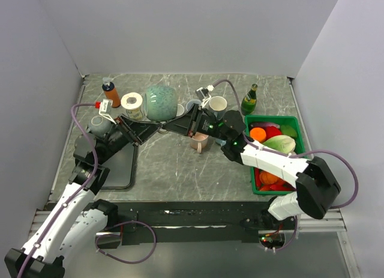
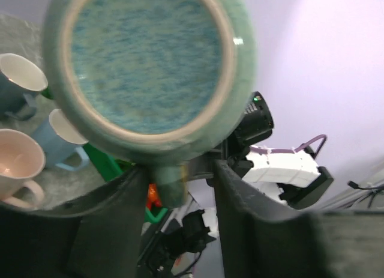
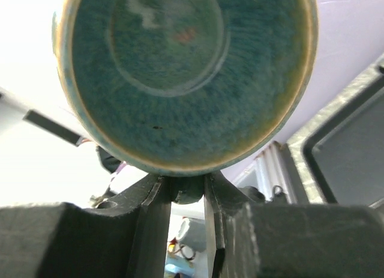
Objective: Turn the mug right side up
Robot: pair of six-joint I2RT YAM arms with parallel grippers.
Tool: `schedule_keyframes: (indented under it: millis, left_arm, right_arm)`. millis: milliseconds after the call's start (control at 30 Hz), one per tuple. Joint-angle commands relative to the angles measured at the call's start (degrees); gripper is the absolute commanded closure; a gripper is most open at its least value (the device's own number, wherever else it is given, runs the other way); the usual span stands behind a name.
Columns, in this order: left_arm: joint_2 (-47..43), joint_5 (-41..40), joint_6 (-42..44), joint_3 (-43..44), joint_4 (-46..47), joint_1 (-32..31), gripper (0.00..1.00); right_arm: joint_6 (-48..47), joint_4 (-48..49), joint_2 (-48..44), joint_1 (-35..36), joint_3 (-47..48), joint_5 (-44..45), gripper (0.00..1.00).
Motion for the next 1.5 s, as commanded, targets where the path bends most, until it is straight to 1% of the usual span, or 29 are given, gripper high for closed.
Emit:
schedule_keyframes:
  millis: [0, 33, 100, 133, 233, 267, 300, 333, 367, 400, 433, 467, 500, 533, 567, 600, 633, 700, 733, 767, 833, 933, 1033, 1167, 1267, 1300, 1367, 1467]
  left_arm:
    - [-1.4, -1.6, 6.6, 5.6, -2.0, -0.3, 0.39]
    - [-1.4, -1.2, 6.9, 5.7, -3.3, -0.4, 0.26]
    - [-1.0, 0.0, 7.8, 6.5, -4.8, -0.4, 0.17]
    - [-0.9, 0.3, 8.2, 6.8, -6.9, -0.5, 0.09]
    - [-0.9, -0.4, 10.4, 7.7, -10.3, -0.4, 0.01]
    - [-1.1, -2.5, 12.1, 8.8, -14.2, -0.4, 0.01]
    - [-1.2, -3.7, 13.2, 9.4, -16.3, -0.4, 0.03]
    - [-1.3, -5.3, 14.3, 10.2, -19.0, -0.4, 0.04]
    - [-1.6, -9.3, 16.3, 12.1, -24.7, -0.4, 0.04]
    - [-1.7, -12.6, 17.2, 13.2, -28.5, -0.4, 0.04]
    - [-1.6, -15.9, 17.7, 14.5, -31.8, -0.4, 0.04]
    - [-1.3, -22.6, 18.8, 17.1, -35.1, -0.4, 0.04]
    - [-1.1, -25.4, 19.3, 18.2, -41.0, -0.4, 0.04]
    - [-1.0, -28.2, 19.5, 19.0, -43.3, -0.4, 0.04]
    - [-0.6, -31.4, 19.1, 20.5, -46.0, -0.4, 0.04]
    - [-0.2, -36.8, 18.9, 21.2, -49.9, -0.4, 0.04]
    - [-0.1, -39.6, 18.5, 21.9, -52.0, -0.4, 0.04]
    - [0.9, -44.6, 18.0, 23.4, -55.9, -0.4, 0.04]
    - [1.2, -45.4, 17.9, 23.8, -56.7, -0.5, 0.04]
    - [1.5, -46.0, 17.9, 24.3, -57.3, -0.4, 0.04]
    - [1.5, -47.0, 17.9, 24.6, -58.3, -0.4, 0.04]
    - [0.9, -47.1, 18.1, 24.1, -57.9, -0.4, 0.04]
    - [0.5, -46.8, 18.2, 23.6, -57.7, -0.4, 0.04]
    - [0.4, -46.4, 18.1, 23.4, -57.7, -0.4, 0.04]
    - [0.7, -45.7, 18.0, 23.1, -57.4, -0.4, 0.04]
    - [0.8, -45.6, 18.1, 23.0, -57.3, -0.4, 0.04]
    - [1.2, -45.3, 17.9, 22.9, -57.3, -0.4, 0.04]
    - [1.7, -44.9, 17.9, 22.7, -57.3, -0.4, 0.04]
  right_arm:
    - [-7.8, -4.5, -7.4, -0.2, 1.5, 4.8, 1.0]
    - [-9.0, -6.6, -8.1, -0.2, 1.8, 5.4, 1.0]
    - [-12.0, -10.8, -10.1, -0.1, 2.3, 7.1, 1.0]
    - [-12.9, -12.3, -10.6, -0.1, 2.6, 7.7, 1.0]
    - [-16.8, -18.9, -12.5, -0.2, 4.4, 9.8, 1.0]
    - [-19.0, -20.9, -12.7, 0.0, 5.4, 10.4, 1.0]
    - [-20.5, -24.9, -12.9, 0.0, 6.0, 11.9, 1.0]
    - [-22.0, -27.8, -13.4, 0.3, 6.7, 13.1, 1.0]
    - [-25.8, -30.5, -13.6, 0.5, 8.4, 14.8, 1.0]
    - [-28.3, -33.7, -13.6, 2.0, 9.6, 19.0, 1.0]
    - [-30.6, -39.7, -13.3, 3.0, 10.6, 22.7, 1.0]
    - [-34.0, -41.2, -13.3, 4.1, 11.2, 25.9, 1.0]
    - [-35.4, -42.3, -13.2, 6.4, 11.2, 28.7, 1.0]
    - [-36.4, -44.2, -12.4, 7.5, 11.3, 34.8, 1.0]
    - [-38.0, -45.4, -11.7, 8.5, 12.1, 36.9, 1.0]
    - [-38.6, -46.2, -10.8, 9.3, 12.5, 39.4, 1.0]
    - [-38.9, -47.0, -9.0, 11.1, 12.9, 42.9, 1.0]
    - [-40.4, -48.2, -6.9, 12.6, 14.3, 46.3, 1.0]
    - [-40.7, -48.6, -4.7, 14.4, 15.0, 48.2, 1.0]
    - [-41.2, -50.5, -3.4, 14.8, 16.3, 51.0, 1.0]
    - [-40.3, -52.6, 0.3, 15.6, 18.5, 52.8, 1.0]
    - [-39.2, -51.0, 4.0, 15.6, 18.7, 51.2, 1.0]
    - [-38.7, -51.7, 7.6, 15.8, 20.4, 51.0, 1.0]
    - [-39.3, -50.5, 10.8, 16.1, 20.9, 54.1, 1.0]
    - [-39.1, -49.6, 13.0, 16.5, 20.7, 58.8, 1.0]
    - [-38.8, -49.2, 13.8, 16.9, 20.2, 61.9, 1.0]
    - [-36.0, -50.7, 14.3, 17.2, 19.8, 64.2, 1.0]
    - [-35.1, -49.0, 14.9, 19.0, 17.5, 69.5, 1.0]
